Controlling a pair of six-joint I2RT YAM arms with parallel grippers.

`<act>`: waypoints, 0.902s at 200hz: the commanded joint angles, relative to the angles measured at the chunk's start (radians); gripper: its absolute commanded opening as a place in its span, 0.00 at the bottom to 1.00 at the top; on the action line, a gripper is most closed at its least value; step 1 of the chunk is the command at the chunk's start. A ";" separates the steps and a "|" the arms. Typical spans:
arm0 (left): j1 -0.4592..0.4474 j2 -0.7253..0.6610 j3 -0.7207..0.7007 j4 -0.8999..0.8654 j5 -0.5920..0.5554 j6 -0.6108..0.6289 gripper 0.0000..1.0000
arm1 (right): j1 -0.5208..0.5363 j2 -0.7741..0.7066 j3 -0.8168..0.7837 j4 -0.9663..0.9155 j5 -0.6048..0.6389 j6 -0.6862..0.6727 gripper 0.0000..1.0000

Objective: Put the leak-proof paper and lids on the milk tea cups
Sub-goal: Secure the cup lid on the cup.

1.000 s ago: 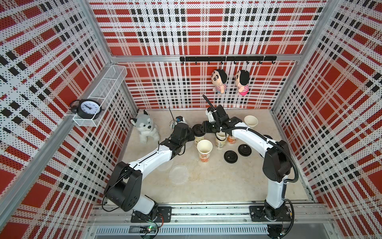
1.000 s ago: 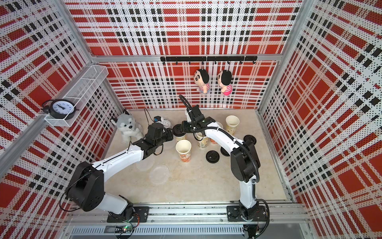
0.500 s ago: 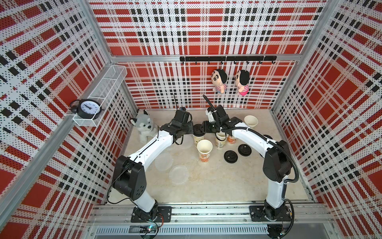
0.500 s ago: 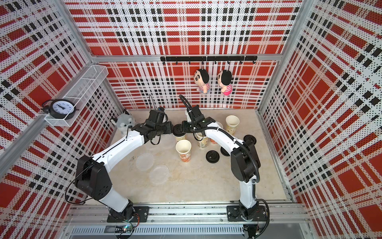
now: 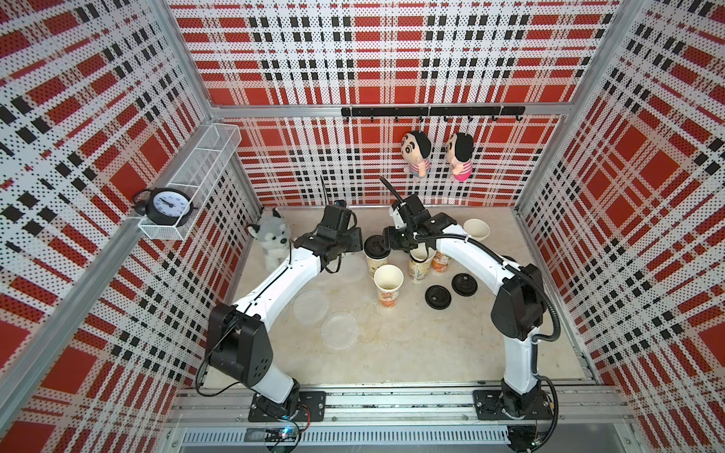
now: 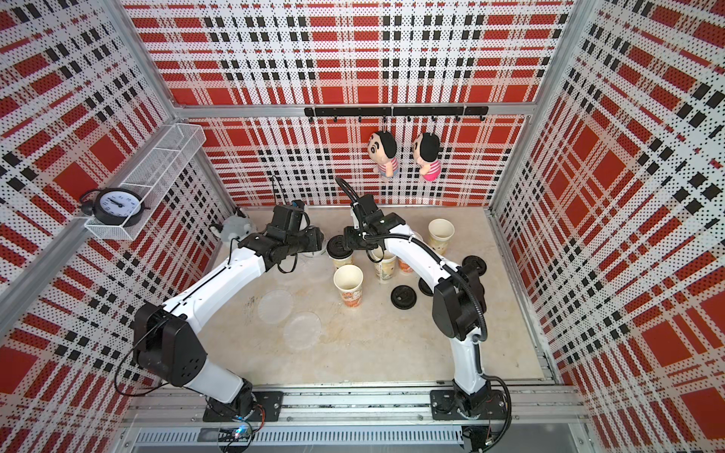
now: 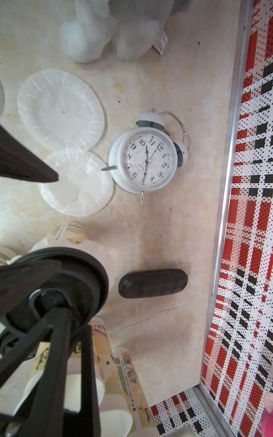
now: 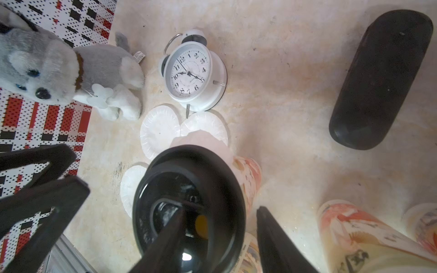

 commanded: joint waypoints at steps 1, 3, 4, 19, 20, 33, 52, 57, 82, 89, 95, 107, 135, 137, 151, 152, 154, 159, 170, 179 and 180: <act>0.016 -0.050 -0.035 -0.009 0.005 -0.002 0.57 | 0.004 0.023 0.042 -0.052 0.013 -0.011 0.54; 0.017 -0.053 -0.038 -0.008 0.004 -0.003 0.57 | 0.004 0.022 0.044 -0.049 0.012 -0.011 0.54; 0.017 -0.055 -0.039 -0.008 0.003 -0.003 0.57 | 0.005 0.022 0.044 -0.049 0.011 -0.011 0.54; 0.024 -0.076 -0.064 -0.007 -0.006 -0.011 0.57 | 0.003 0.009 0.046 -0.017 -0.005 -0.004 0.55; 0.024 -0.076 -0.065 -0.007 -0.006 -0.011 0.57 | 0.003 0.007 0.044 -0.015 -0.006 -0.004 0.55; 0.029 -0.091 -0.081 -0.008 -0.014 -0.025 0.57 | 0.003 -0.011 0.031 0.022 -0.022 0.007 0.57; 0.036 -0.113 -0.108 -0.015 -0.024 -0.049 0.57 | 0.001 -0.027 0.029 0.040 -0.029 0.011 0.58; 0.040 -0.118 -0.118 -0.018 -0.023 -0.053 0.57 | 0.002 -0.028 0.034 0.036 -0.026 0.011 0.59; 0.075 -0.130 -0.171 -0.029 -0.008 -0.081 0.57 | 0.002 -0.055 0.031 0.016 -0.005 0.005 0.60; 0.091 -0.127 -0.190 -0.028 0.005 -0.086 0.57 | 0.001 -0.067 0.025 0.011 0.004 0.002 0.60; 0.106 -0.121 -0.206 -0.029 0.018 -0.092 0.57 | 0.001 -0.082 0.015 0.009 0.013 0.000 0.60; 0.135 -0.102 -0.234 -0.023 0.050 -0.100 0.56 | 0.000 -0.118 -0.011 0.007 0.032 -0.004 0.60; 0.198 -0.039 -0.278 0.024 0.099 -0.110 0.53 | -0.001 -0.223 -0.098 0.017 0.057 -0.011 0.60; 0.198 -0.033 -0.279 0.026 0.099 -0.111 0.53 | -0.002 -0.231 -0.107 0.019 0.057 -0.011 0.60; 0.199 0.010 -0.281 0.047 0.113 -0.115 0.51 | -0.005 -0.280 -0.163 0.030 0.069 -0.011 0.59; 0.198 0.013 -0.280 0.047 0.114 -0.116 0.51 | -0.006 -0.284 -0.167 0.031 0.070 -0.011 0.59; 0.199 0.021 -0.280 0.050 0.118 -0.116 0.51 | -0.006 -0.290 -0.176 0.033 0.072 -0.010 0.59; 0.196 0.036 -0.281 0.061 0.125 -0.119 0.50 | -0.008 -0.305 -0.197 0.038 0.074 -0.008 0.59; 0.189 0.067 -0.281 0.072 0.133 -0.128 0.49 | -0.014 -0.336 -0.242 0.052 0.075 -0.004 0.58; 0.184 0.091 -0.280 0.083 0.120 -0.139 0.47 | -0.019 -0.355 -0.278 0.063 0.074 0.000 0.58; 0.184 0.094 -0.281 0.083 0.116 -0.141 0.46 | -0.020 -0.356 -0.282 0.063 0.074 0.001 0.58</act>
